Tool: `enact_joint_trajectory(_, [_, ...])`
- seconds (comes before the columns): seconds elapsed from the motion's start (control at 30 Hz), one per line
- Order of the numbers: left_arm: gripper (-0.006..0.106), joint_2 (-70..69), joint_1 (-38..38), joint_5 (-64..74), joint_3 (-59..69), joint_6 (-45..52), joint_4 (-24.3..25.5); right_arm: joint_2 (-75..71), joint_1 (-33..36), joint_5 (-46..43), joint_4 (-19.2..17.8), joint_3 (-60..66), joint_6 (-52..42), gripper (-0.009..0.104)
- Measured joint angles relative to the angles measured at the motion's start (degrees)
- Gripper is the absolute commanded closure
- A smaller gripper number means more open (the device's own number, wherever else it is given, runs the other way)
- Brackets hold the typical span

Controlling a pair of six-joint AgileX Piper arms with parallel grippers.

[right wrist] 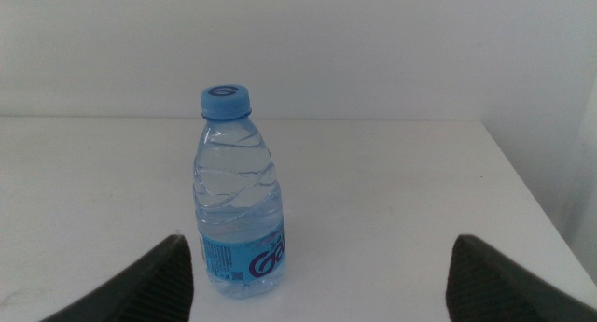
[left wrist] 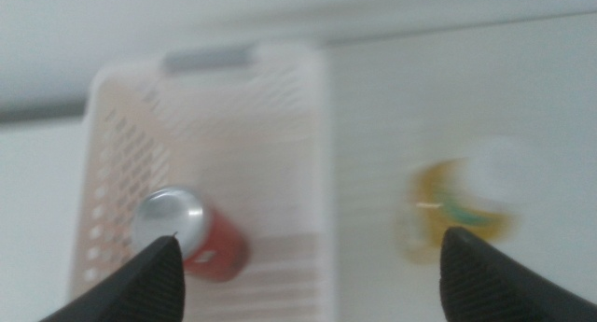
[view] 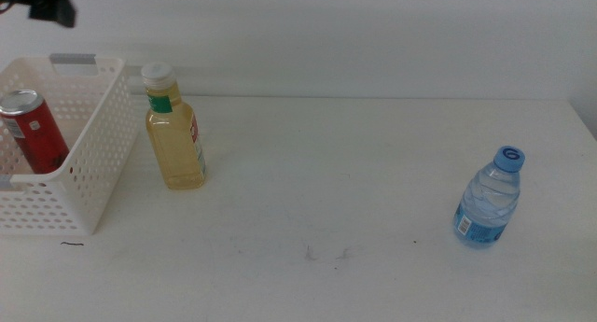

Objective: Use arms to grab the bottles and put them into the dustbin to the left of the table.

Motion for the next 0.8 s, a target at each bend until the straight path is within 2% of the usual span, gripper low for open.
enact_joint_trajectory(0.13, [0.007, -7.6, -8.9, 0.1, 6.2, -6.0, 3.8, 0.0, 0.0, 0.0, 0.0, 0.0, 0.0, 0.005])
enact_joint_trajectory(0.43, [0.007, -15.6, -29.5, -6.9, 27.2, -28.2, 17.1, 0.0, 0.0, 0.0, 0.0, 0.0, 0.0, 0.005])
enact_joint_trajectory(0.57, [0.007, -15.6, -31.3, -9.9, 32.3, -32.1, 17.4, 0.0, 0.0, 0.0, 0.0, 0.0, 0.0, 0.005])
enact_joint_trajectory(0.8, [0.007, -15.8, -31.4, -12.8, 36.5, -33.1, 14.9, 0.0, 0.0, 0.0, 0.0, 0.0, 0.0, 0.005])
